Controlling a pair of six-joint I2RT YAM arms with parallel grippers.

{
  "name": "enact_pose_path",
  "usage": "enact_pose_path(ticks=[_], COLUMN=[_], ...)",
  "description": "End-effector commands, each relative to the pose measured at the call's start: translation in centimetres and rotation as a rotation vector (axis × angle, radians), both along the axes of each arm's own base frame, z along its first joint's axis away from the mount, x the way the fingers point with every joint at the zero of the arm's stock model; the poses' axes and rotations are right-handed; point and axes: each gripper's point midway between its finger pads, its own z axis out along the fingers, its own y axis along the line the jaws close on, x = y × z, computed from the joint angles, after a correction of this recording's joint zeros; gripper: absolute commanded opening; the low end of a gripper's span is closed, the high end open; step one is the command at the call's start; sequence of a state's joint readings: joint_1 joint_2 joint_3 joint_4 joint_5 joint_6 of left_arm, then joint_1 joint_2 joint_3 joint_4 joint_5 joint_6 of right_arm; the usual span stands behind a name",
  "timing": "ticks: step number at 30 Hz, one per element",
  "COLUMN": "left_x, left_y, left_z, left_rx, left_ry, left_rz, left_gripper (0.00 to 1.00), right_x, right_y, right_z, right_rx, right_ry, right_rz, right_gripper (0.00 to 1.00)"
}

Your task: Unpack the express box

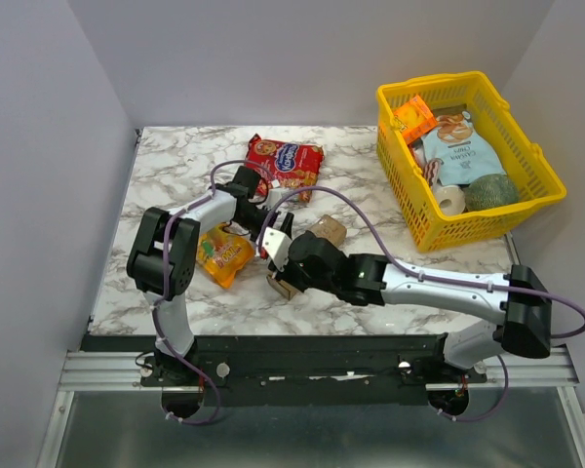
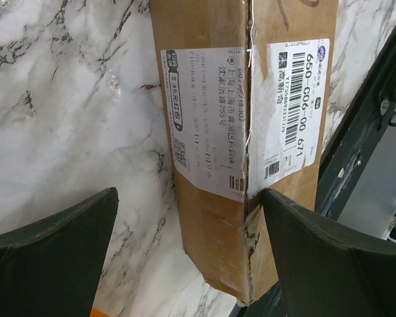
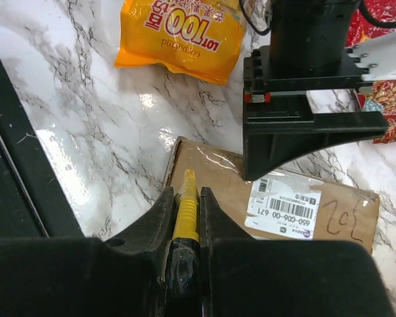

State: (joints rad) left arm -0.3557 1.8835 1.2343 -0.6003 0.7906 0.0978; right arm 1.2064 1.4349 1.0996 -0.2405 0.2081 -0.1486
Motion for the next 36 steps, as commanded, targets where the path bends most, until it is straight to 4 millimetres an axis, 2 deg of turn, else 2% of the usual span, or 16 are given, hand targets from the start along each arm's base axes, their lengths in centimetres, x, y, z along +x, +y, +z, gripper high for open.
enact_pose_path(ticks=[1,9,18,36], left_x=[1.1,1.0,1.2,1.2], left_y=[0.4,0.4,0.5,0.6], left_z=[-2.2,-2.5,-2.3,-2.2], left_rx=[0.081,0.081,0.083,0.083], left_ry=[-0.029,-0.022,-0.030,-0.036], left_rz=[0.008,0.011,0.022,0.022], left_gripper=[0.98,0.98,0.98,0.98], right_x=[0.5,0.3,0.3,0.7], right_y=[2.1,3.4,3.5,3.4], right_z=[1.2,0.5,-1.0,-2.1], right_rx=[0.056,0.050,0.016,-0.018], right_ry=[-0.005,0.019,0.050,0.018], right_rz=[-0.035,-0.046,-0.065,-0.066], right_gripper=[0.00,0.00,0.01,0.01])
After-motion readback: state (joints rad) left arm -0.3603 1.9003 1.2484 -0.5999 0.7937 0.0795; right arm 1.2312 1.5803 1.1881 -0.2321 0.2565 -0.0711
